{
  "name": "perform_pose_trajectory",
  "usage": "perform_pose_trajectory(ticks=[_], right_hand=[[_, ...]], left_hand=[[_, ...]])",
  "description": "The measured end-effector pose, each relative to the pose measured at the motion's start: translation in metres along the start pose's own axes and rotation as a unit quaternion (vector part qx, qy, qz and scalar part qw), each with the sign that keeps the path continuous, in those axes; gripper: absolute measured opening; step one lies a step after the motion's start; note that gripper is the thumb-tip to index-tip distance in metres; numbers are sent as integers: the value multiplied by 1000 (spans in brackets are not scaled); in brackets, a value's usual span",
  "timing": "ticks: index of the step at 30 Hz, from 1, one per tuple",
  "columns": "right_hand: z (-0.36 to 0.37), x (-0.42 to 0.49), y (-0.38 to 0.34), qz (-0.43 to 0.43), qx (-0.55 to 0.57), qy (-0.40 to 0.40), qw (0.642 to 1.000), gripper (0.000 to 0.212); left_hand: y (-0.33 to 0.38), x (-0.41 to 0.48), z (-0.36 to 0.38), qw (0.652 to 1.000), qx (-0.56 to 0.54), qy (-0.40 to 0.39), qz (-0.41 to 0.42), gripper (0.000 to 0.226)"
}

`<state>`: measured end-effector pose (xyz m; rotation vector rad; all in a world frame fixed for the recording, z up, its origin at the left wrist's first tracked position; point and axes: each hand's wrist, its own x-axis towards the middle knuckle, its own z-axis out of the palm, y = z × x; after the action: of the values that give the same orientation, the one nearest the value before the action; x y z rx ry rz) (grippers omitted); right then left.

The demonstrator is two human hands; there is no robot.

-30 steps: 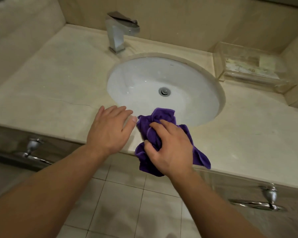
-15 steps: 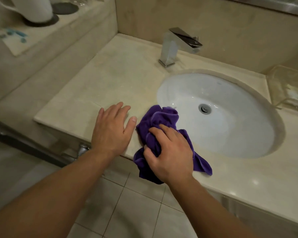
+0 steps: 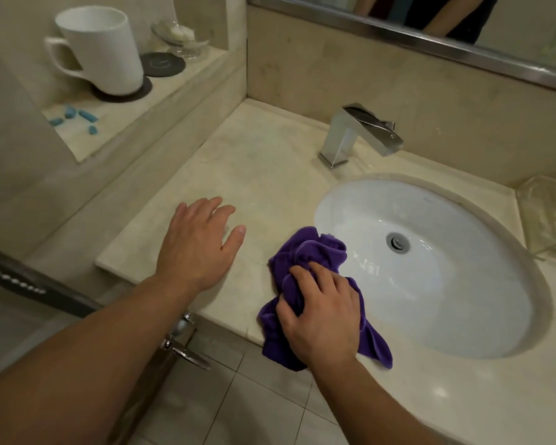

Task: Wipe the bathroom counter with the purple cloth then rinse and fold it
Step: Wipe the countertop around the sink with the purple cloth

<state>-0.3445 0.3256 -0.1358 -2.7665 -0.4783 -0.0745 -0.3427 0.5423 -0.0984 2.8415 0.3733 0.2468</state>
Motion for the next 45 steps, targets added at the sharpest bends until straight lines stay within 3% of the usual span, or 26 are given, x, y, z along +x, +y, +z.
perform_pose_trajectory(ticks=[15,30,45], right_hand=[[23,106,-28,-93,17,-29,995,53],[41,177,-47,-56,18,-9,998,52],[52,229,-74,25,8,18,999,50]], left_hand=[[-13,79,16,999,18,-13,-26,68],[-43,155,2,998,15,33,-45,59],[-45,255,-19,991,-50,28,123,54]])
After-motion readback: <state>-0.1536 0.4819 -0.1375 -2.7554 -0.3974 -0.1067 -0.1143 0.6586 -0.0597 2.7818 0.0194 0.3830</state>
